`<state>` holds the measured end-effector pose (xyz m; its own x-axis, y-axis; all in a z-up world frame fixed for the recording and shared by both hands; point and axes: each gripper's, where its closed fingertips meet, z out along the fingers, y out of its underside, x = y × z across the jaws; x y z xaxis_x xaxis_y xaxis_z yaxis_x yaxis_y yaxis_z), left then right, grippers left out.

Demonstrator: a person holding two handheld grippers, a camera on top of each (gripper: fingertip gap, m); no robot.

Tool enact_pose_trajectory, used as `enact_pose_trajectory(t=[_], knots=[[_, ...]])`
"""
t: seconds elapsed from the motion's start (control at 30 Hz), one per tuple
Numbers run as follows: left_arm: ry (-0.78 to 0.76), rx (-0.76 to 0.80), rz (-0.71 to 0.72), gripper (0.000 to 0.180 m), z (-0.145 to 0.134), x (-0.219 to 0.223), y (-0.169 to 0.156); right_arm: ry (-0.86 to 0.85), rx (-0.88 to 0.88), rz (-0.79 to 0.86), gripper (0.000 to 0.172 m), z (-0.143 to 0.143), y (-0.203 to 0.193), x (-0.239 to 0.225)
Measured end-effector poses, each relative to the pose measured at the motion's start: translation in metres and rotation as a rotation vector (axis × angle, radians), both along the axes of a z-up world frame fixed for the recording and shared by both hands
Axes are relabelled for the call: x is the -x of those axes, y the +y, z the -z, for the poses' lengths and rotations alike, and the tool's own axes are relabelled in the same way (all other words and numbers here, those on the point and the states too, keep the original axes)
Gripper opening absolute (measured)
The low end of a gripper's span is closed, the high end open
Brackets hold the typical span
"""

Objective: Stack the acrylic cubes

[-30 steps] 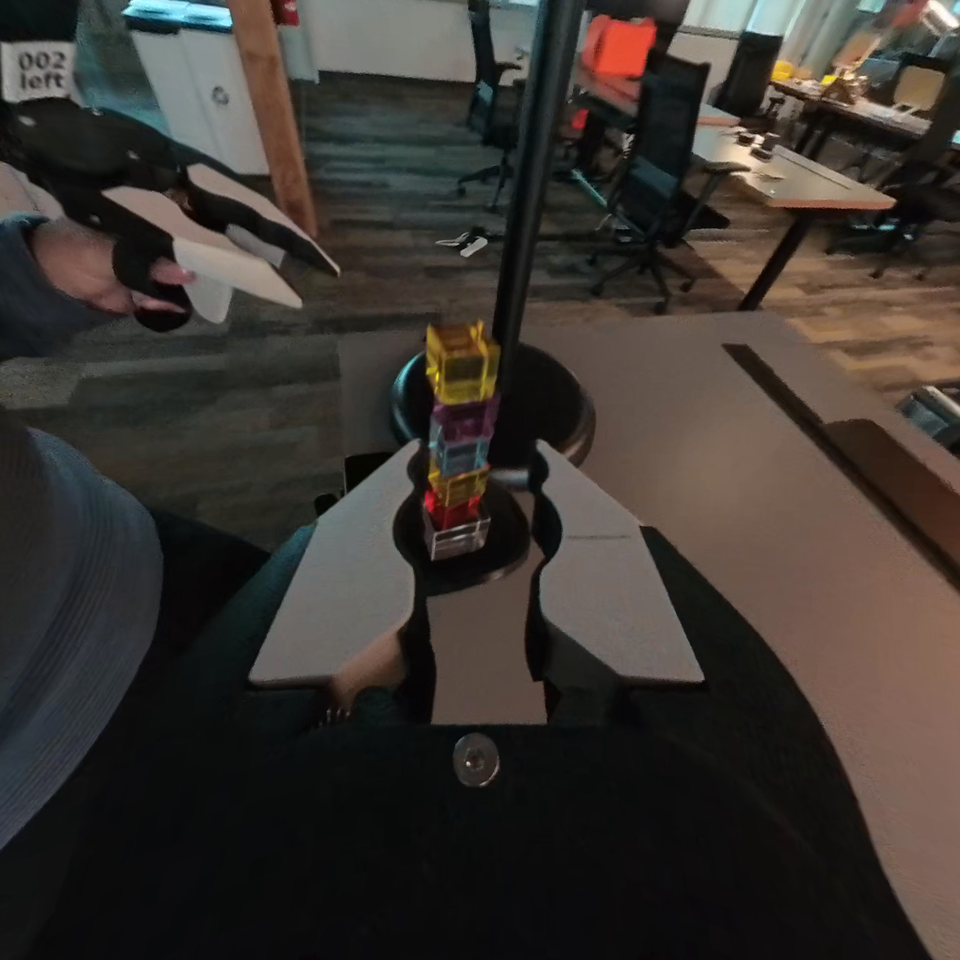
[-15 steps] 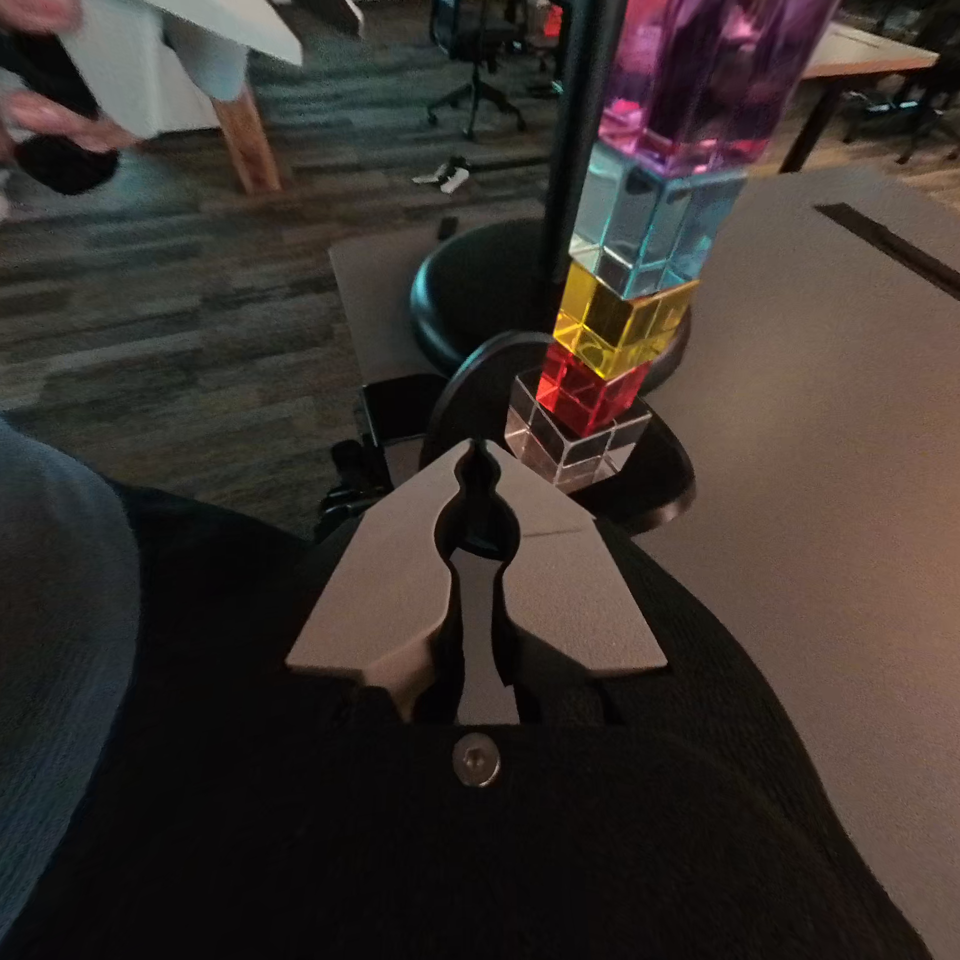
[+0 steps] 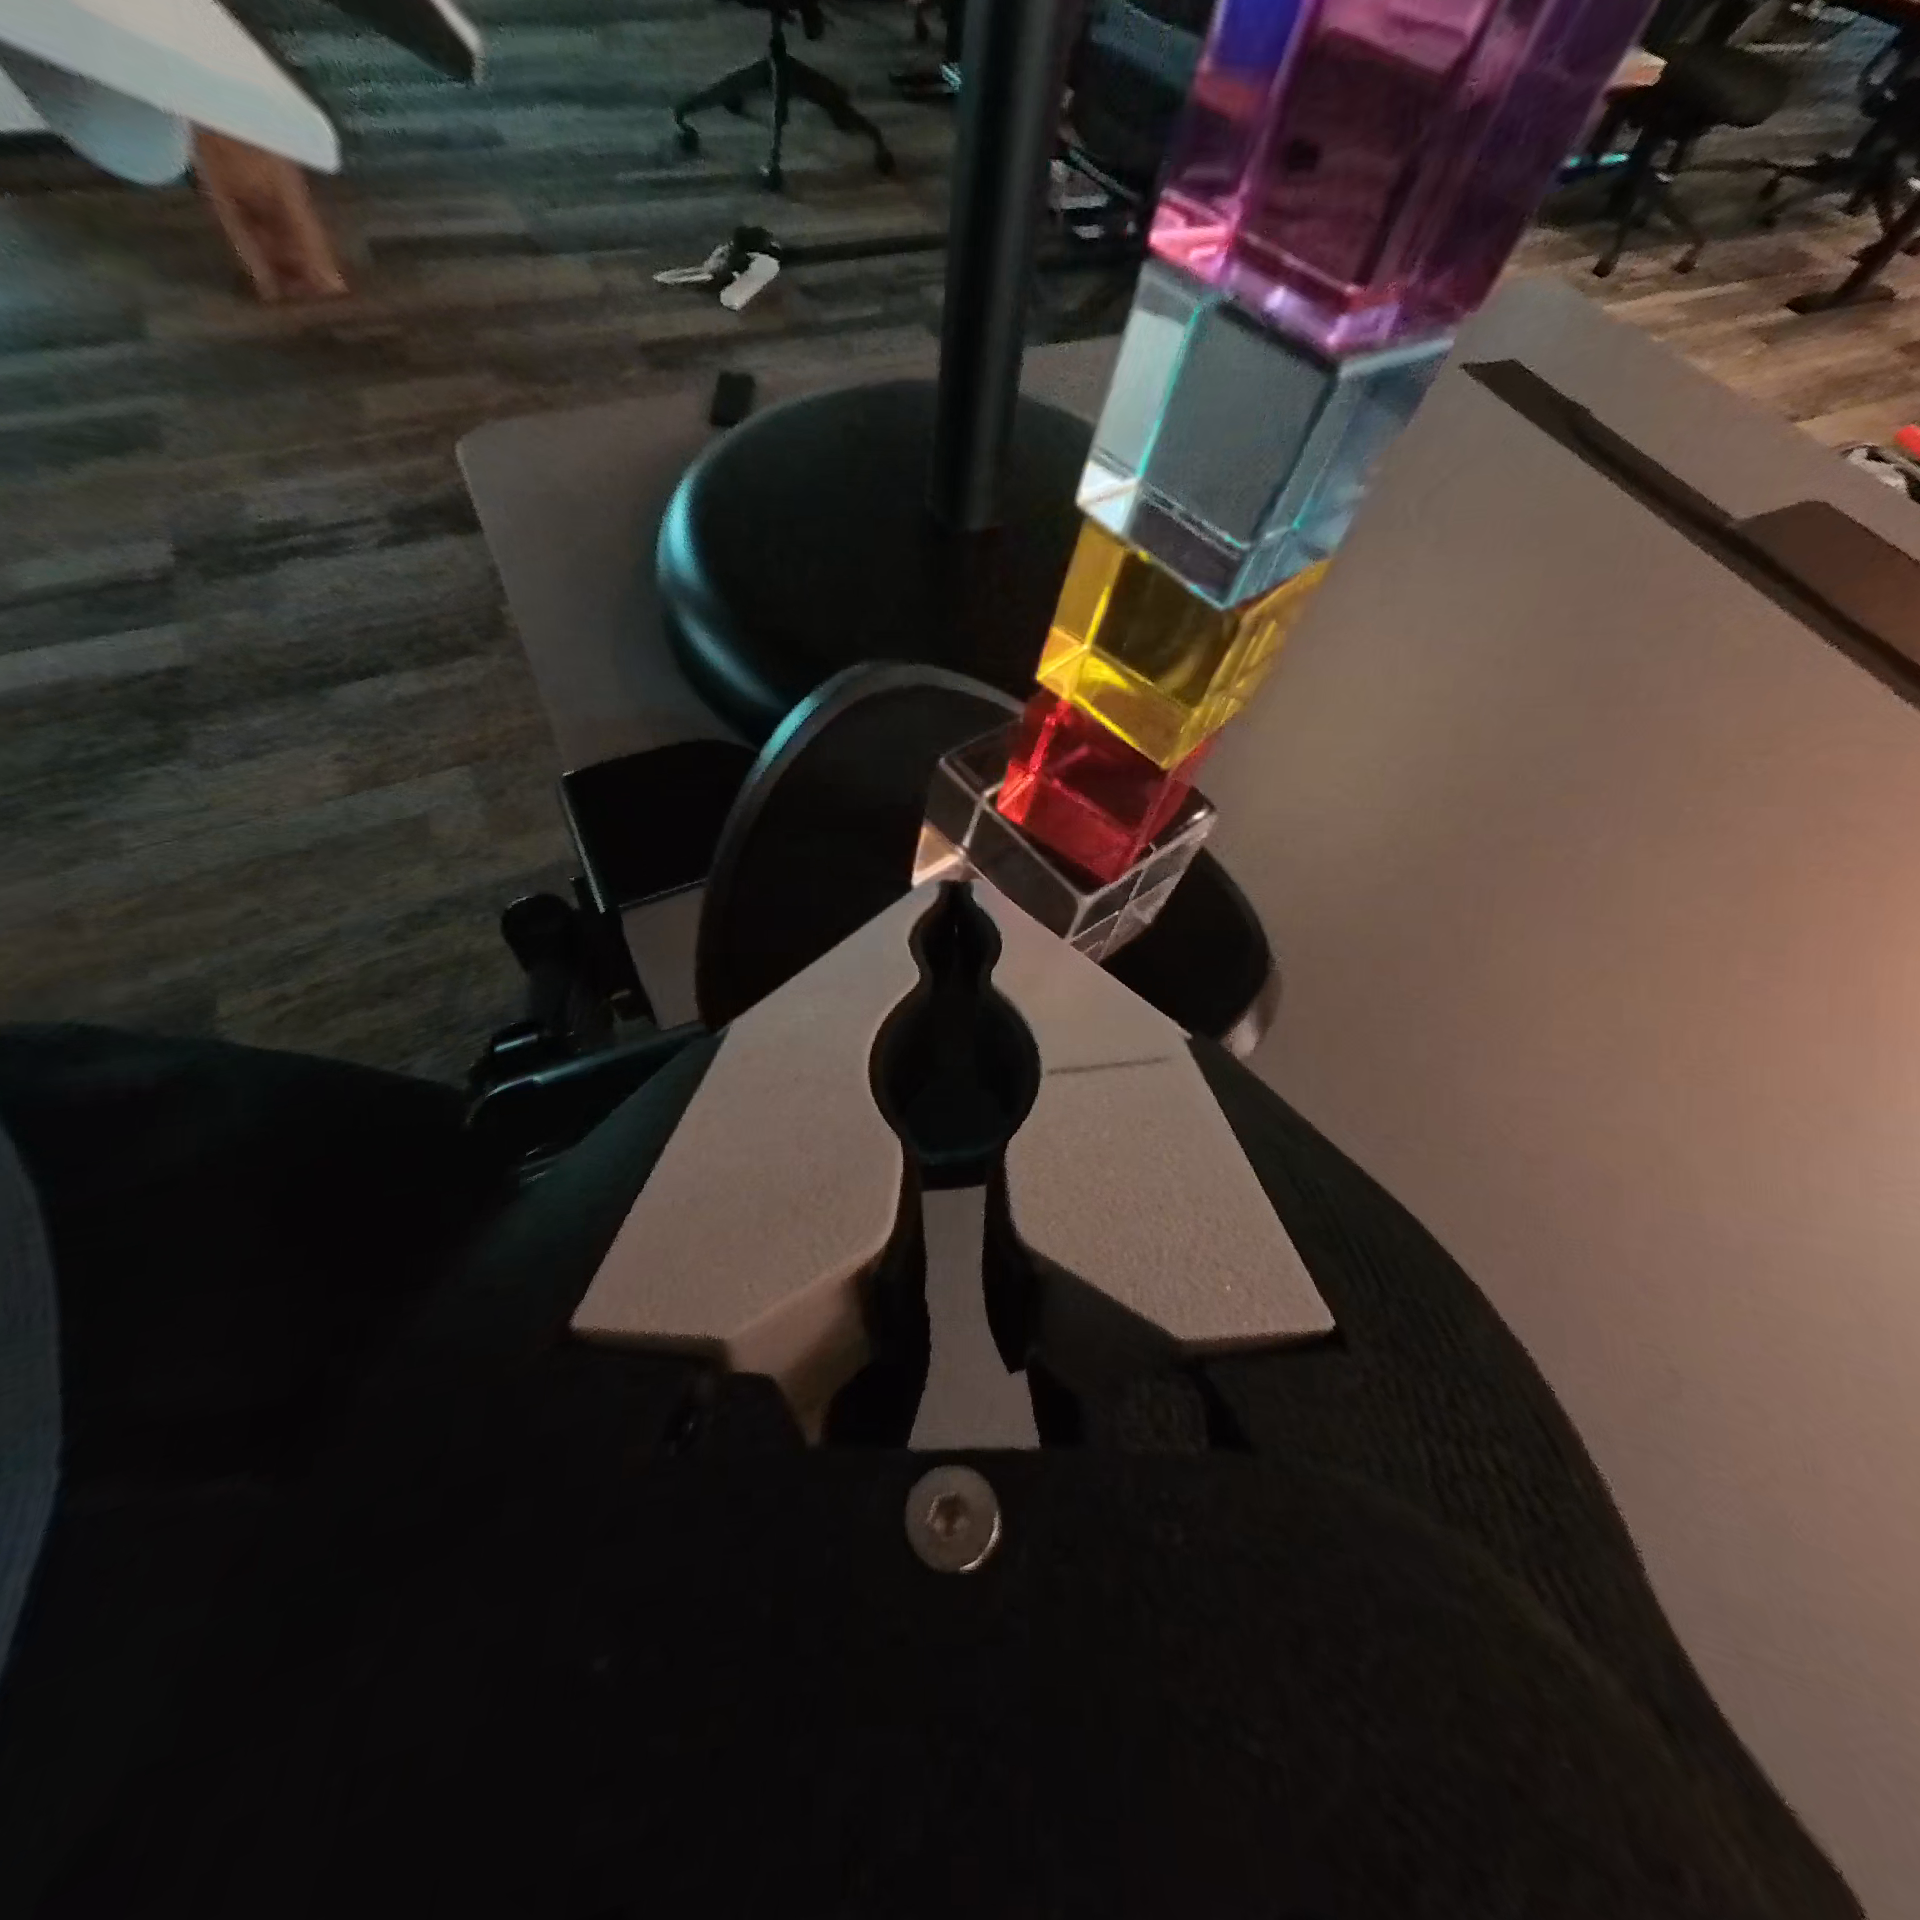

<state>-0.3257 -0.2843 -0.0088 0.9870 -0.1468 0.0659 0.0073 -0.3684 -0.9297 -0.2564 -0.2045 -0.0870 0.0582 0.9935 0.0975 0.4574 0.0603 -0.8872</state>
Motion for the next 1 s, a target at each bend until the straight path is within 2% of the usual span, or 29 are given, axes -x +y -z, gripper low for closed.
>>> enact_pose_trajectory(t=[0.53, 0.87, 1.0], knots=[[-0.017, 0.015, 0.016, 0.039, 0.007, 0.000, 0.004, -0.027, 0.026, 0.064, 0.000, -0.001, 0.022, 0.014], [-0.021, 0.020, 0.021, 0.039, 0.010, 0.000, 0.007, -0.052, 0.021, 0.046, 0.000, -0.002, 0.019, 0.037], [-0.030, 0.035, 0.000, 0.039, 0.021, 0.004, 0.011, -0.051, 0.026, 0.028, 0.000, -0.003, 0.014, 0.048]])
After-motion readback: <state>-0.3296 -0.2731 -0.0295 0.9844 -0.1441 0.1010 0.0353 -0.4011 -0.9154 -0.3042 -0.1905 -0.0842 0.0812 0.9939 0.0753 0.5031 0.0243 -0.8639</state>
